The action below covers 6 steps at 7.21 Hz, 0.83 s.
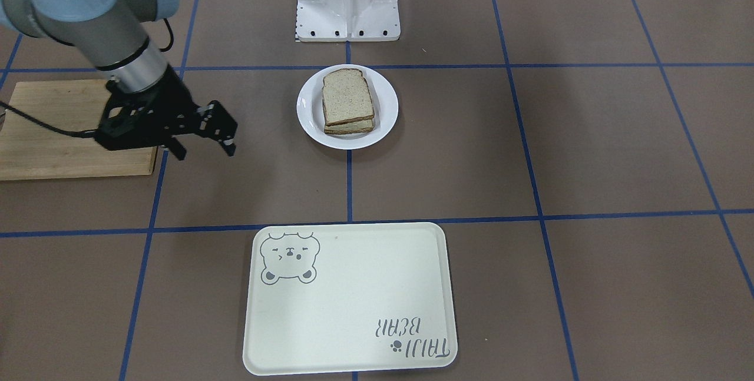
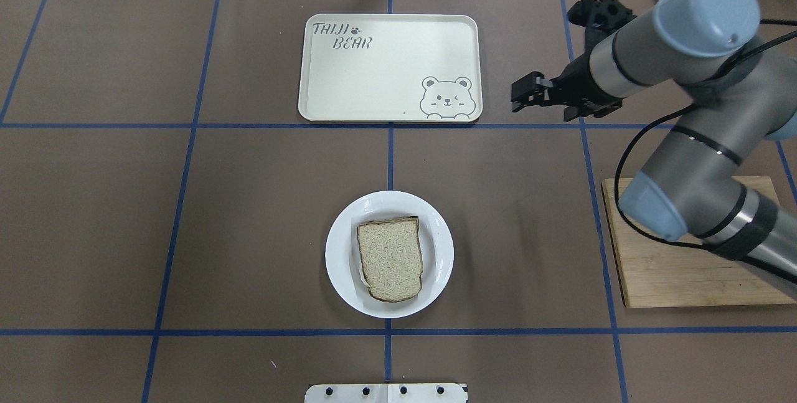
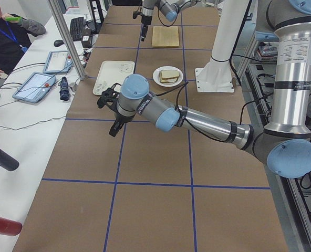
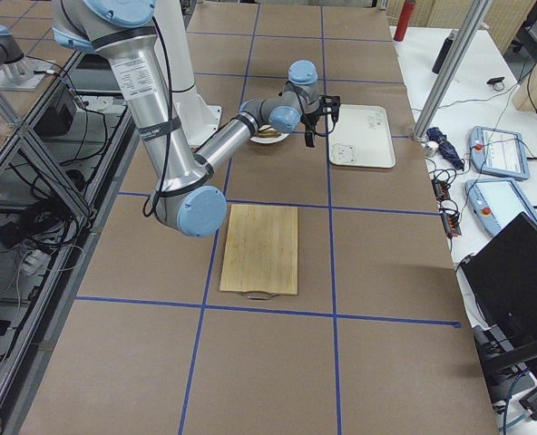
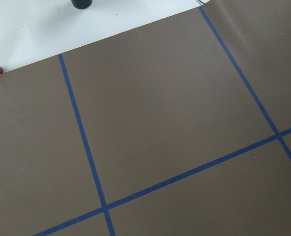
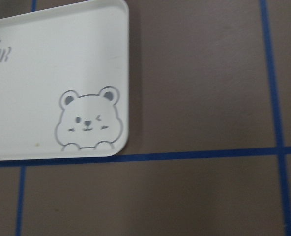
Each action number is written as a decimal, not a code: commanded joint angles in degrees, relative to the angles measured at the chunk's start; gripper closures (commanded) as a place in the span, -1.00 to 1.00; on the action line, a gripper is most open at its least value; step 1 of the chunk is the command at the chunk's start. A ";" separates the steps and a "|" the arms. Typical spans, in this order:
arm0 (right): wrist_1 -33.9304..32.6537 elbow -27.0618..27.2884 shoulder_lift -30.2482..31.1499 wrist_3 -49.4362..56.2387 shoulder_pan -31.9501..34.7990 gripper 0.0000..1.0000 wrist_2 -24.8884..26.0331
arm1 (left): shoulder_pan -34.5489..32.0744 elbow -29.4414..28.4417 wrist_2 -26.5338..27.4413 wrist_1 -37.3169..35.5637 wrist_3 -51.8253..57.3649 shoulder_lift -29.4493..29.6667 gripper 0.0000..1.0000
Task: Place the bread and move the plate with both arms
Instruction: 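Withdraw the right gripper away from the plate while the left arm moves in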
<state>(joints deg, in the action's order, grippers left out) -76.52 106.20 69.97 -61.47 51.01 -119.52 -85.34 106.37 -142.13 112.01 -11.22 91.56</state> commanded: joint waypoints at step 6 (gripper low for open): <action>-1.71 -9.52 28.08 57.84 36.51 -1.00 -11.69 | 36.95 -2.31 10.51 24.71 -59.05 11.80 -0.97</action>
<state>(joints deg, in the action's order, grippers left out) -78.15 97.27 94.36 -8.05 83.65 -130.77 -54.81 104.82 -136.49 132.39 -63.49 102.19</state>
